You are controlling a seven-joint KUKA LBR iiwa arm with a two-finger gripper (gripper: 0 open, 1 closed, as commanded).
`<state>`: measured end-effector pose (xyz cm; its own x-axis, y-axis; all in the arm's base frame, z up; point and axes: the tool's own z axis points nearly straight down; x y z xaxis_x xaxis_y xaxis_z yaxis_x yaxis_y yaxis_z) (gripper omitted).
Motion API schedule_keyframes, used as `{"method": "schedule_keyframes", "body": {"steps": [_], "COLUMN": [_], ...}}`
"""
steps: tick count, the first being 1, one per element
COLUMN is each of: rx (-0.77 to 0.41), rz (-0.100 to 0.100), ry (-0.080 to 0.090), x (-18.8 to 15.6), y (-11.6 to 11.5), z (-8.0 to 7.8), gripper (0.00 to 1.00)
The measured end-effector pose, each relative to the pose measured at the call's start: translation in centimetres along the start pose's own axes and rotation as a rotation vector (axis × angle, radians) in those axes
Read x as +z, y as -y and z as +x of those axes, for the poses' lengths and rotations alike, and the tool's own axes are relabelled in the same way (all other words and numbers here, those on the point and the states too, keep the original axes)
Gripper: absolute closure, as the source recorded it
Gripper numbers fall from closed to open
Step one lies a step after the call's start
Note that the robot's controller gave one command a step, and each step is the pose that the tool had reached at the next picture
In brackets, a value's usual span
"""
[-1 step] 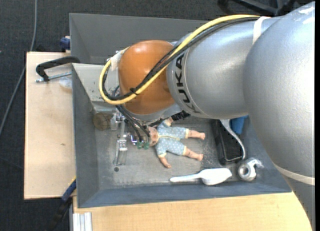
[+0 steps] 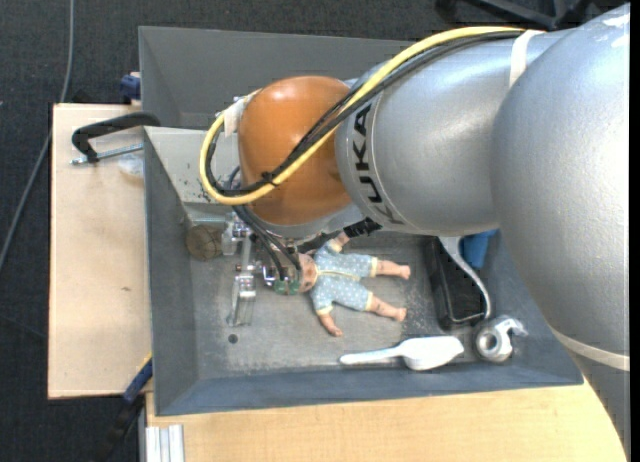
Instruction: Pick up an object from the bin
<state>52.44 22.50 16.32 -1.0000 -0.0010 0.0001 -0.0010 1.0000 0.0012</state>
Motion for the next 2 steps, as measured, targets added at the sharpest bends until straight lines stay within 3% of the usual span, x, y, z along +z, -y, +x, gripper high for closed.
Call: {"method": "schedule_keyframes", "body": {"steps": [1, 2], "rx": [0.042, -0.05], "rz": [0.0, 0.004], "ry": [-0.005, -0.006], "x": [2.8, 4.6], "y": [4.6, 6.5], "z": [-0.3, -0.4], "gripper": [0.0, 0.0]}}
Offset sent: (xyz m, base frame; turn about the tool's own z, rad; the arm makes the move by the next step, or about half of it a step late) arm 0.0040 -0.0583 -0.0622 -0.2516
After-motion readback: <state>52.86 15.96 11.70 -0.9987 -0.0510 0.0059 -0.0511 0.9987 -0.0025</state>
